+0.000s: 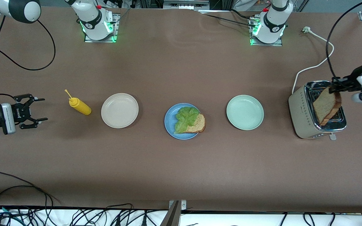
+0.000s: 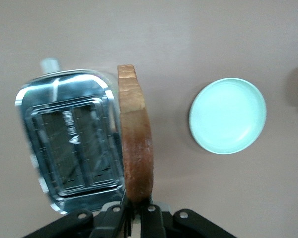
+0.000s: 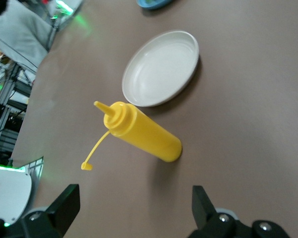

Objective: Make sandwich in blue plate with both arms
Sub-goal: 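Lift the bread slice out of the toaster with the left gripper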

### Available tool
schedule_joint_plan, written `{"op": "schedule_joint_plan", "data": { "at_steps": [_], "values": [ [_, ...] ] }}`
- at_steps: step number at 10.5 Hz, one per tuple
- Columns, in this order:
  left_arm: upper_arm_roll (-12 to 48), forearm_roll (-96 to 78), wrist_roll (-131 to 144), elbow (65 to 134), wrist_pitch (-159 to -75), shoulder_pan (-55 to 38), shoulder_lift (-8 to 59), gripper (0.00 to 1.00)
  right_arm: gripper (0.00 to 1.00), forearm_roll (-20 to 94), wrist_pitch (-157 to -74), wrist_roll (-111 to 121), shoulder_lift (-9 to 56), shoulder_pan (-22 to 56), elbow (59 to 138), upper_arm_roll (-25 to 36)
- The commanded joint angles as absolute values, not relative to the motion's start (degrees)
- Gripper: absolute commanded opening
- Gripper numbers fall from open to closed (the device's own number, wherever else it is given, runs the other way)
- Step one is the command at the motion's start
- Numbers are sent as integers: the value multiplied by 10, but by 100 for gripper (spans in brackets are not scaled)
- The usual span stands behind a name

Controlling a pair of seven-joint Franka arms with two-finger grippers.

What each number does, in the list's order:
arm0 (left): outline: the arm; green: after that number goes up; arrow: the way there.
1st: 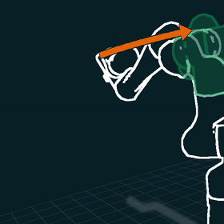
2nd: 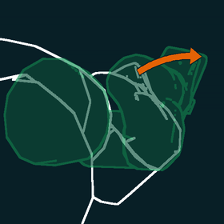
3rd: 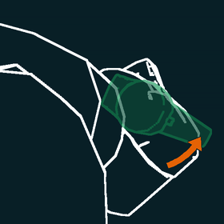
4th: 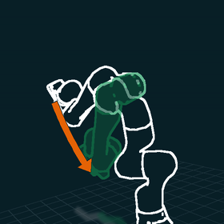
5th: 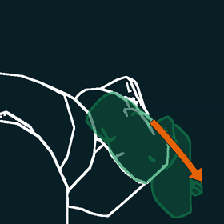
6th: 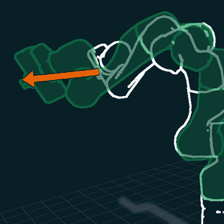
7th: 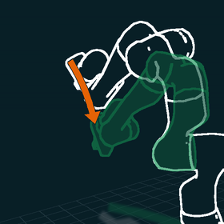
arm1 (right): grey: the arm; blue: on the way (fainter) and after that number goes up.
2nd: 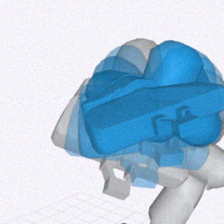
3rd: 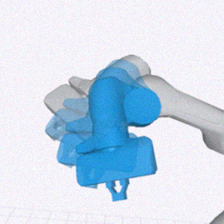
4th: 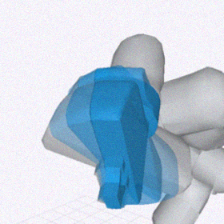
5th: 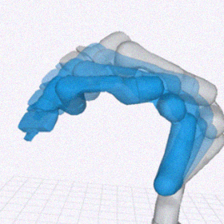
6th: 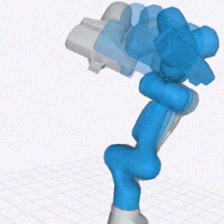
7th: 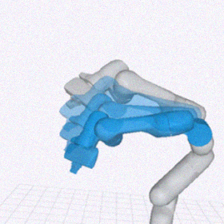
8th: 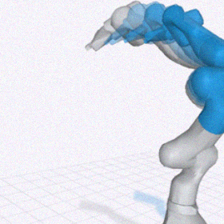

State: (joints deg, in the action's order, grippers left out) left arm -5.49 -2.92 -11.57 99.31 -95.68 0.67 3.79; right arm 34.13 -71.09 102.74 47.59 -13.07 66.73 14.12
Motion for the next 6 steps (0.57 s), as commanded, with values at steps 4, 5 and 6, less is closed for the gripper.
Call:
{"op": "schedule_joint_plan", "data": {
  "at_steps": [4,5,6],
  "values": [
    [97,-175,64,984,-1013,-9,111,0,100,137,-757,589,439,-44,571,144],
    [98,-224,61,984,-1026,-19,130,0,100,101,-755,518,427,-31,571,142],
    [97,-282,58,984,-1043,-34,147,0,100,67,-753,462,411,-13,572,142]
  ]
}}
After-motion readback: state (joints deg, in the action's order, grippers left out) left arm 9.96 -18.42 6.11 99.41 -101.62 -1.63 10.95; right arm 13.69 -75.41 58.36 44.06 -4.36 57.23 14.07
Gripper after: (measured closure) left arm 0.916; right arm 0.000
